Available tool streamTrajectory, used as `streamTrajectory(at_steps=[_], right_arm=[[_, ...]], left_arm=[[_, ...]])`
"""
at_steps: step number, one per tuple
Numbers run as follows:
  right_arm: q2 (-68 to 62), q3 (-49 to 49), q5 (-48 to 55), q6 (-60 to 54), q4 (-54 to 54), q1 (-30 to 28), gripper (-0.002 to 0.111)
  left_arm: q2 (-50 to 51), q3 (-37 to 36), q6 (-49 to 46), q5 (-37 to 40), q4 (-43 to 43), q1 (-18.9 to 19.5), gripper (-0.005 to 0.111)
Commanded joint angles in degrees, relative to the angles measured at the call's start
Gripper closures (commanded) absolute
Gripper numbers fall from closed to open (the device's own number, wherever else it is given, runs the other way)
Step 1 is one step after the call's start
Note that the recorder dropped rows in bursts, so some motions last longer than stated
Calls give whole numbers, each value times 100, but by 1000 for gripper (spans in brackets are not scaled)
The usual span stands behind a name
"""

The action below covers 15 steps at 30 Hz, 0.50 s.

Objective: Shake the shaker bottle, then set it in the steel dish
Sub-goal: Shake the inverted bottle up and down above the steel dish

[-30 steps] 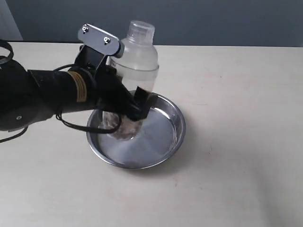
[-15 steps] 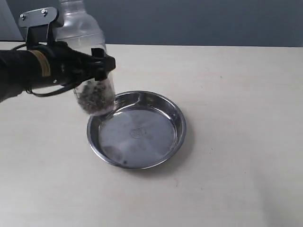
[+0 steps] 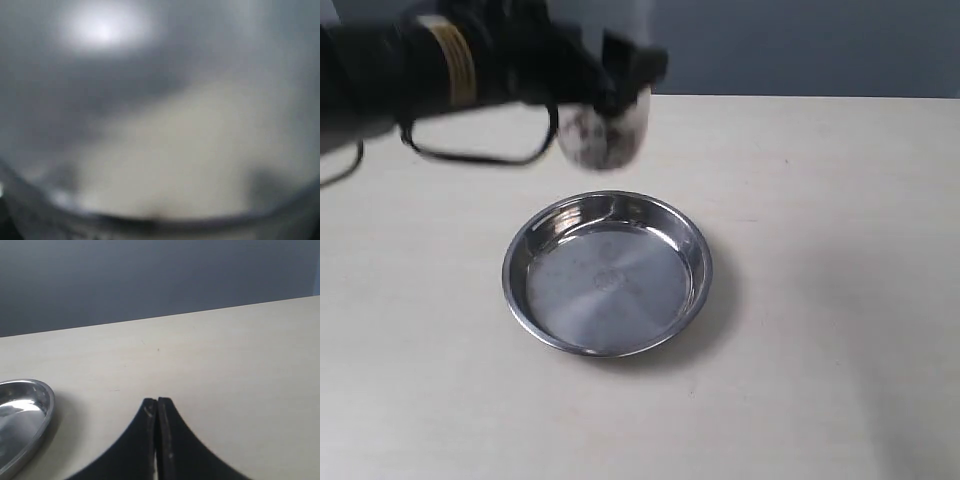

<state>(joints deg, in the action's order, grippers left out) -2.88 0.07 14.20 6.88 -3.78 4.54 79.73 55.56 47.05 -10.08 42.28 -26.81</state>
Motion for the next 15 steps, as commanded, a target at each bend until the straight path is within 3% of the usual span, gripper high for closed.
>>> streamTrajectory(at_steps=[1,2,5,7,11,15], right_arm=[[-10,-7,-76,-20,20,13,109],[-10,-7,-76,-20,20,13,109],[-10,-7,-95,-20,20,13,109],[-10,-7,-95,-20,20,13,109],[-10,-7,-95,-20,20,13,109],[-10,-7,-95,-20,20,13,109]], left_arm=[[-350,570,-1,518,-190,-52,106],[-21,37,197,780,-247,-172,106],[523,-657,186,107,-222,-259,106],[368,-548,186,-313,-185,-259,106],[-233,-34,174,-306,-142,-304,106],[536,-912,196,-265,-382,-437,106]])
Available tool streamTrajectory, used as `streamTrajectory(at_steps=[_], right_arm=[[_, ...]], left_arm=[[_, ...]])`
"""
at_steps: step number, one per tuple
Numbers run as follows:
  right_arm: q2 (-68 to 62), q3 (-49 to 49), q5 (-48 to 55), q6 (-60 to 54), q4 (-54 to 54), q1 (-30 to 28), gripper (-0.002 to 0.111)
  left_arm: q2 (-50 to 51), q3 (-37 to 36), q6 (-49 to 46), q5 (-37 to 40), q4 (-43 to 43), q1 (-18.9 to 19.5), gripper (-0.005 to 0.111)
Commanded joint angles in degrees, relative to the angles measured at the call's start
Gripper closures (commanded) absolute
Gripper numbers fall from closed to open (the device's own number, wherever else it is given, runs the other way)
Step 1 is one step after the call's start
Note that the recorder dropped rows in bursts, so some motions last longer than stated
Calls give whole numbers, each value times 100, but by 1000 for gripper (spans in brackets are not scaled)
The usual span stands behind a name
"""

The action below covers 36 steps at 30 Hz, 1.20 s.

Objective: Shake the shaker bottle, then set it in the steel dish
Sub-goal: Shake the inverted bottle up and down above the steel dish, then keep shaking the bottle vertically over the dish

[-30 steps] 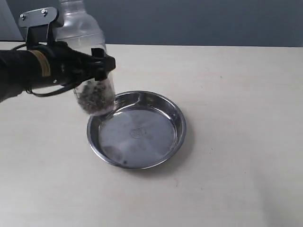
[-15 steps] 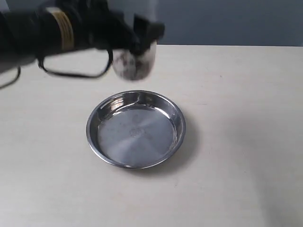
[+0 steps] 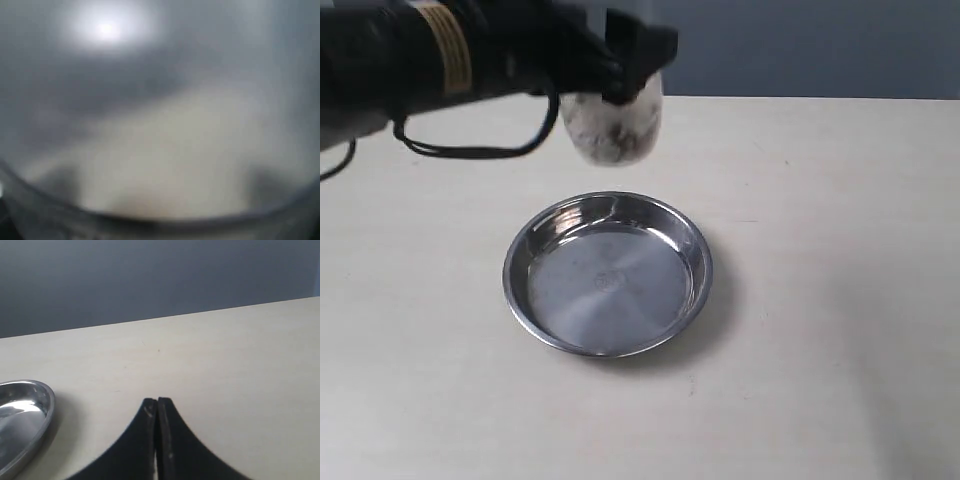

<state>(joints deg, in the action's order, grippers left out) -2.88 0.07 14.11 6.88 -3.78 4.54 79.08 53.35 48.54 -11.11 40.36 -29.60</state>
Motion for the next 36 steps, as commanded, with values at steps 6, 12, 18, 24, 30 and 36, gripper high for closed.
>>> streamTrajectory(at_steps=[6,12,18,24,30,36], right_arm=[[-10,-7,-56,-20,20,13,109],[-10,-7,-56,-20,20,13,109],[-10,-7,-56,-20,20,13,109],[-10,-7,-56,-20,20,13,109],[-10,-7,-56,-20,20,13,109],[-10,-7,-56,-20,20,13,109]], left_arm=[[124,-340,-89,-827,-99,-157,106],[658,-1006,-230,-100,-363,-211,106],[-89,-382,-711,-666,-343,-198,106],[489,-1149,-482,-281,-480,-297,106],[-190,-460,-955,-714,-433,-297,106],[418,-1164,-829,-208,-568,-355,106]])
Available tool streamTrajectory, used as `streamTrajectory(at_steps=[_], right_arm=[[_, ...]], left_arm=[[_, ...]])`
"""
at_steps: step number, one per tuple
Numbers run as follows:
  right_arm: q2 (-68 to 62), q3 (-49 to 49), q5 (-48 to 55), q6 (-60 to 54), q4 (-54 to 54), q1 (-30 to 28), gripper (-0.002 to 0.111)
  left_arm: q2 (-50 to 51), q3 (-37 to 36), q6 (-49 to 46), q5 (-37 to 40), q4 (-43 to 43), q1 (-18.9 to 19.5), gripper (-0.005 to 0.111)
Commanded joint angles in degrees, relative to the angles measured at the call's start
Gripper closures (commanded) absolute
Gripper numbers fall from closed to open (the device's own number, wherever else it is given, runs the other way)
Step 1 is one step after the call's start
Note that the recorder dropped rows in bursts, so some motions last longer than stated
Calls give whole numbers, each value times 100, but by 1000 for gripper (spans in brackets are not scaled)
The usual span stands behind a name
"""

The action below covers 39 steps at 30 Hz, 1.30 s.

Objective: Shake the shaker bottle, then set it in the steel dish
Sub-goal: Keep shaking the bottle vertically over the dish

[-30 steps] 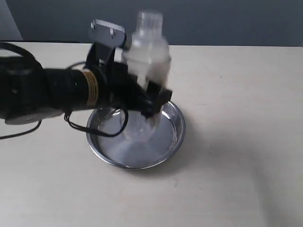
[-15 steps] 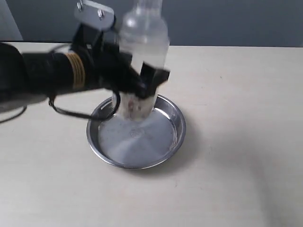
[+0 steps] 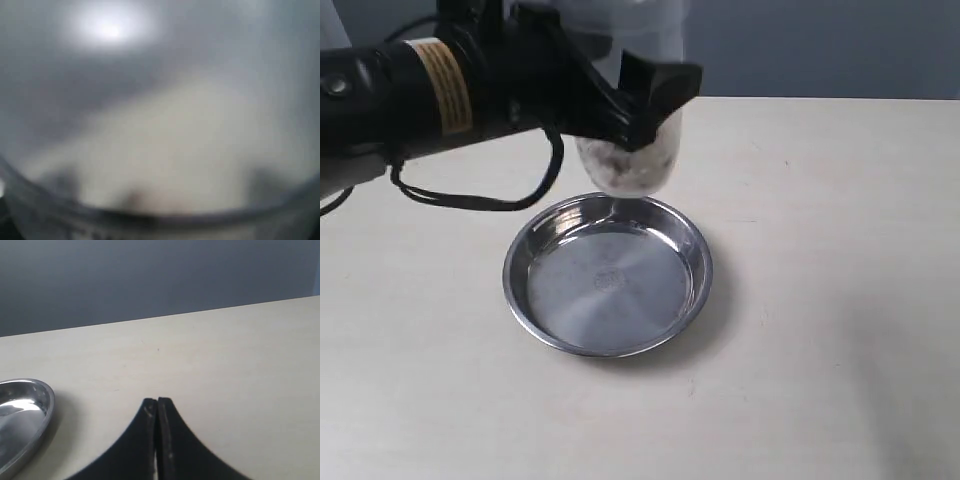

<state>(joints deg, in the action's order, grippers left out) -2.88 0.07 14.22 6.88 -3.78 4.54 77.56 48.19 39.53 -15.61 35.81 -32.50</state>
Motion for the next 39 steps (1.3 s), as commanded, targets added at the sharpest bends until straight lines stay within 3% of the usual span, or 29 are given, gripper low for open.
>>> streamTrajectory(at_steps=[1,4,7,9,11,13,17,19,21,24,28,30,32,35,39], right_arm=[[-10,-7,-67,-20,20,13,109],[-10,-7,-67,-20,20,13,109],[-10,-7,-67,-20,20,13,109],[-10,-7,-67,-20,20,13,109],[-10,-7,-67,-20,20,13,109],[-10,-7,-67,-20,20,13,109],[-10,-7,-67,-20,20,13,109],[-10,-7,-67,-20,20,13,109],[-10,-7,-67,-20,20,13,109],[-10,-7,-80,-20,20,13,109],[-10,-7,-80,-20,20,13,109],[-10,-7,-80,-20,20,13,109],[-10,-7,-80,-20,20,13,109],[-10,-7,-80,-20,20,13,109],[-10,-7,-72,-20,20,13,109]], left_arm=[[672,-712,72,92,-67,-65,106],[160,-43,-191,-363,-19,-65,106],[-256,726,-555,147,-40,-65,106],[-42,412,-258,529,-183,-80,106],[603,-309,-36,377,-209,-70,106],[920,-560,24,143,-371,-40,106],[62,-15,-288,-525,-261,-40,106],[-146,162,-365,-170,-437,-40,106],[68,-275,-351,259,-681,-145,106],[807,-905,-350,-116,-680,-92,106],[38,-373,-225,-602,-614,-69,106],[-230,-139,-410,-438,-533,-69,106],[-84,-372,-379,84,-591,-79,106],[588,-993,-420,85,-707,-40,106],[-152,-475,-337,-441,-669,-9,106]])
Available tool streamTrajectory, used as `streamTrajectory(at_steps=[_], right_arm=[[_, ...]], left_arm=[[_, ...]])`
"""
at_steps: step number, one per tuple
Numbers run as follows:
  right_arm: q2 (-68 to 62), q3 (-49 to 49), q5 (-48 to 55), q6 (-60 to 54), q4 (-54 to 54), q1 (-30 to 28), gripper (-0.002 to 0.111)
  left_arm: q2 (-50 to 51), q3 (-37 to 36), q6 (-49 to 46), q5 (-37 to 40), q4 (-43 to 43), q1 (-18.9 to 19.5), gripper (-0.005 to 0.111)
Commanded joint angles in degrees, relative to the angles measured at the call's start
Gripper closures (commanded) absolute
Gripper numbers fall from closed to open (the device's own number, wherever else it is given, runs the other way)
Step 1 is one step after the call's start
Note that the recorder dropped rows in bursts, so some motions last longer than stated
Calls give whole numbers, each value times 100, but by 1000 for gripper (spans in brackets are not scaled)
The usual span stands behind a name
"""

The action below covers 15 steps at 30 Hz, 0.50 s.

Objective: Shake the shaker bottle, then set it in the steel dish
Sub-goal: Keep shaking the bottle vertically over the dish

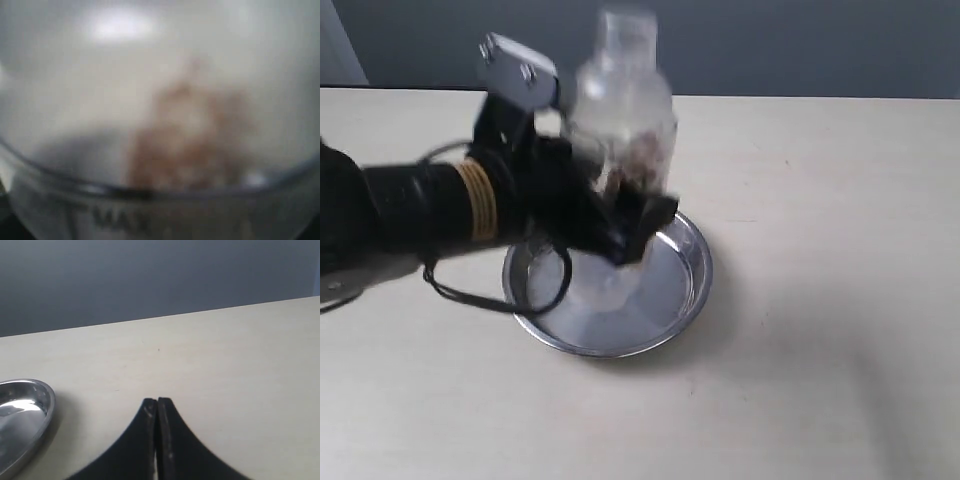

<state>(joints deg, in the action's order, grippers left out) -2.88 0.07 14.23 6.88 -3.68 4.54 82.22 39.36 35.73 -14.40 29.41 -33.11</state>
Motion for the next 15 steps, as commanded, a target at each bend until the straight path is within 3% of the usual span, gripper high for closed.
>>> streamTrajectory(at_steps=[1,5,7,12,14,15], right_arm=[[-10,-7,-72,-20,10,13,109],[-10,-7,-72,-20,10,13,109],[-10,-7,-72,-20,10,13,109],[-10,-7,-72,-20,10,13,109],[-10,-7,-72,-20,10,13,109],[-10,-7,-72,-20,10,13,109]], left_arm=[[-826,573,-11,-585,27,52,106],[-469,127,-9,-57,-25,52,106],[30,-270,1,-224,-69,66,106],[-844,574,-171,-830,67,65,106],[-931,715,-202,-485,36,54,106],[-548,328,-69,-71,-34,30,106]])
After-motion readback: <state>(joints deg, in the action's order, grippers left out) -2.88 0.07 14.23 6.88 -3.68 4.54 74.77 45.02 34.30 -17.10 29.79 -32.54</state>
